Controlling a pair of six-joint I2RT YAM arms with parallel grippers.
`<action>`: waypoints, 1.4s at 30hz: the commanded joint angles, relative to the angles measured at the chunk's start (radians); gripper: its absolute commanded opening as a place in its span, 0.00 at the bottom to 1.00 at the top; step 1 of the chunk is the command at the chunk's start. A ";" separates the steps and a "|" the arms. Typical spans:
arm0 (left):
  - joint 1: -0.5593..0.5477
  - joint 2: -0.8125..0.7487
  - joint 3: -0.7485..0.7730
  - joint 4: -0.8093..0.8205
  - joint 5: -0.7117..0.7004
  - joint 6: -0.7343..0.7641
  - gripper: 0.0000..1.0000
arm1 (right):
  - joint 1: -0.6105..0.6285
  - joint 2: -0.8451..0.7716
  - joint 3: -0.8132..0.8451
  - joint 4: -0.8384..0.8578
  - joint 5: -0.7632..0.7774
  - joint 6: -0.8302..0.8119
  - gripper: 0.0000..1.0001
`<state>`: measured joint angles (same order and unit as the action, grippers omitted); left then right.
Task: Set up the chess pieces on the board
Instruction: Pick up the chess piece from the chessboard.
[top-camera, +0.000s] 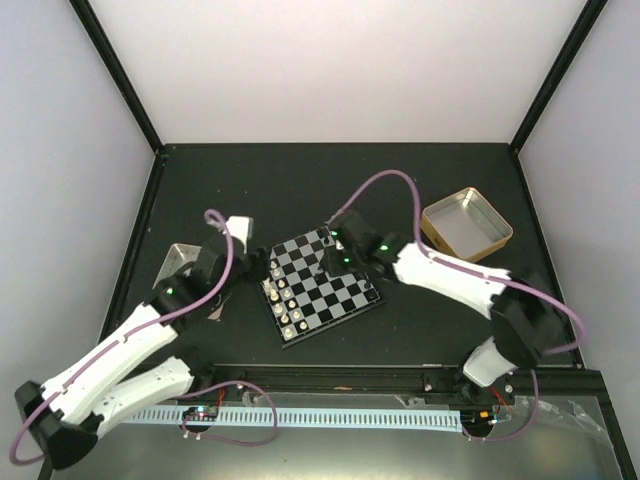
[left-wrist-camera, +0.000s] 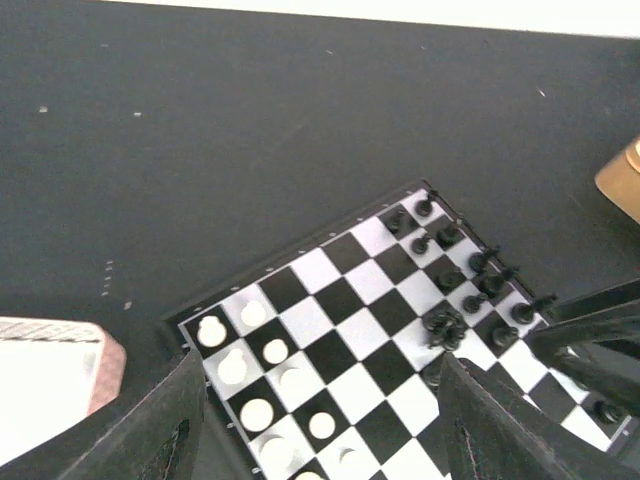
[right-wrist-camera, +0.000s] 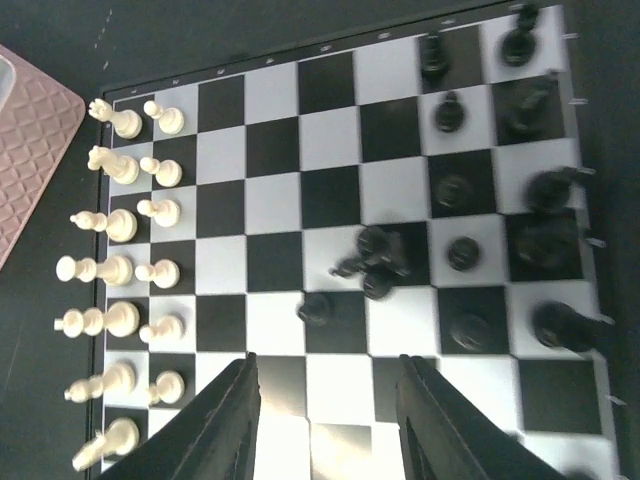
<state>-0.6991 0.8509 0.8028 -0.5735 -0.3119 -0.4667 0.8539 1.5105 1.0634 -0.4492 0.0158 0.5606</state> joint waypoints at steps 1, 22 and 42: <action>0.027 -0.123 -0.075 0.023 -0.081 0.007 0.66 | 0.051 0.174 0.151 -0.102 0.035 -0.032 0.37; 0.046 -0.141 -0.108 0.022 -0.054 0.014 0.66 | 0.068 0.447 0.346 -0.208 0.223 -0.019 0.22; 0.049 -0.118 -0.111 0.024 -0.050 0.013 0.66 | 0.068 0.431 0.334 -0.213 0.208 -0.051 0.04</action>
<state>-0.6601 0.7288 0.6907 -0.5701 -0.3653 -0.4644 0.9215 1.9865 1.3979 -0.6453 0.2184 0.5232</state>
